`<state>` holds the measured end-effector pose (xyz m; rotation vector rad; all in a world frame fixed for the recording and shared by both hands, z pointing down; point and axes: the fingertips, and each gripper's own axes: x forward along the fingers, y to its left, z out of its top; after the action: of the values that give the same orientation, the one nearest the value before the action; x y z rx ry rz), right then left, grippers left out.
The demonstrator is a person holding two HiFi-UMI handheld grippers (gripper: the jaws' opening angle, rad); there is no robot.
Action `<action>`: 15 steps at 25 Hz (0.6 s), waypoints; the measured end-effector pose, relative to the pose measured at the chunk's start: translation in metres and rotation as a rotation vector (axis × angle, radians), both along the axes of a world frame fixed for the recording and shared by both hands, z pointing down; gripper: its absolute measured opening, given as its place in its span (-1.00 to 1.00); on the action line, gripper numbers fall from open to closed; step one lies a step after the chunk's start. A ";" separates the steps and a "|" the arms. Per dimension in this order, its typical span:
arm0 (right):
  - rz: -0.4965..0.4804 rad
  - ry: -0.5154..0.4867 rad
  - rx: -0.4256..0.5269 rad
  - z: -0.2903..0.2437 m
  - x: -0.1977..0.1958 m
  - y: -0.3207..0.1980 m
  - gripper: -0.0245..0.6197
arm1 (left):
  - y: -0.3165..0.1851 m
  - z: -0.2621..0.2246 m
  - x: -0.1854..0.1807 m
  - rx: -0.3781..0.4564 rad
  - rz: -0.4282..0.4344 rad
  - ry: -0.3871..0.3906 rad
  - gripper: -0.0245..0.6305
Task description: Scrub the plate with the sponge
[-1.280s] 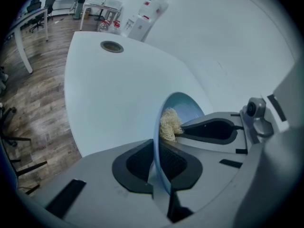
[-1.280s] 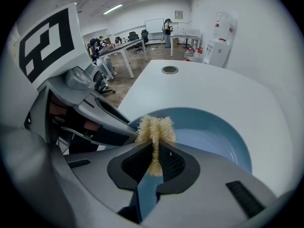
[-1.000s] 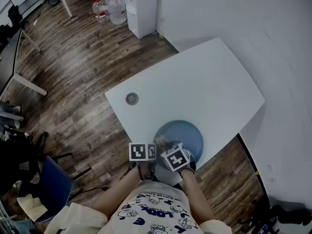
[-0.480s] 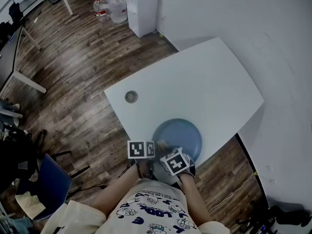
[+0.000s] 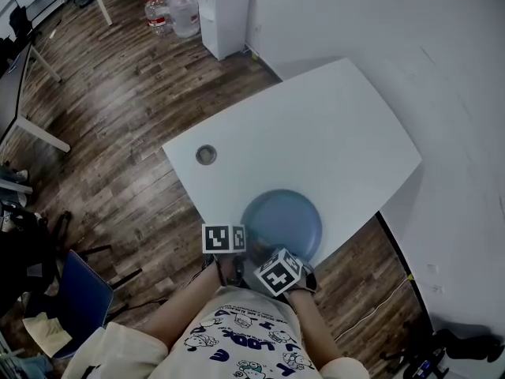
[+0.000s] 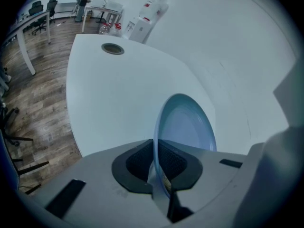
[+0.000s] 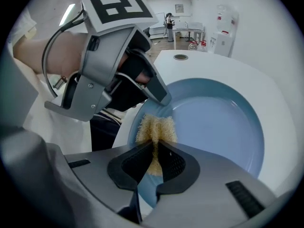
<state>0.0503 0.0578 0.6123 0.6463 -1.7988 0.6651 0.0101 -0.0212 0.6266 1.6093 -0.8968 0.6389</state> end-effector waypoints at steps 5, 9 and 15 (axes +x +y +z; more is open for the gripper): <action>0.018 0.020 -0.015 0.000 0.012 0.006 -0.77 | -0.001 0.000 0.000 0.009 0.012 -0.011 -0.85; 0.049 0.017 -0.022 0.000 0.022 0.012 -0.77 | 0.000 0.000 0.000 0.014 0.021 -0.012 -0.85; 0.099 0.035 -0.040 -0.001 0.049 0.016 -0.77 | 0.000 -0.001 -0.001 0.018 0.032 -0.021 -0.85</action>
<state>0.0998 0.0739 0.6112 0.7191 -1.7255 0.7498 0.0088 -0.0210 0.6257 1.6391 -0.8960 0.6732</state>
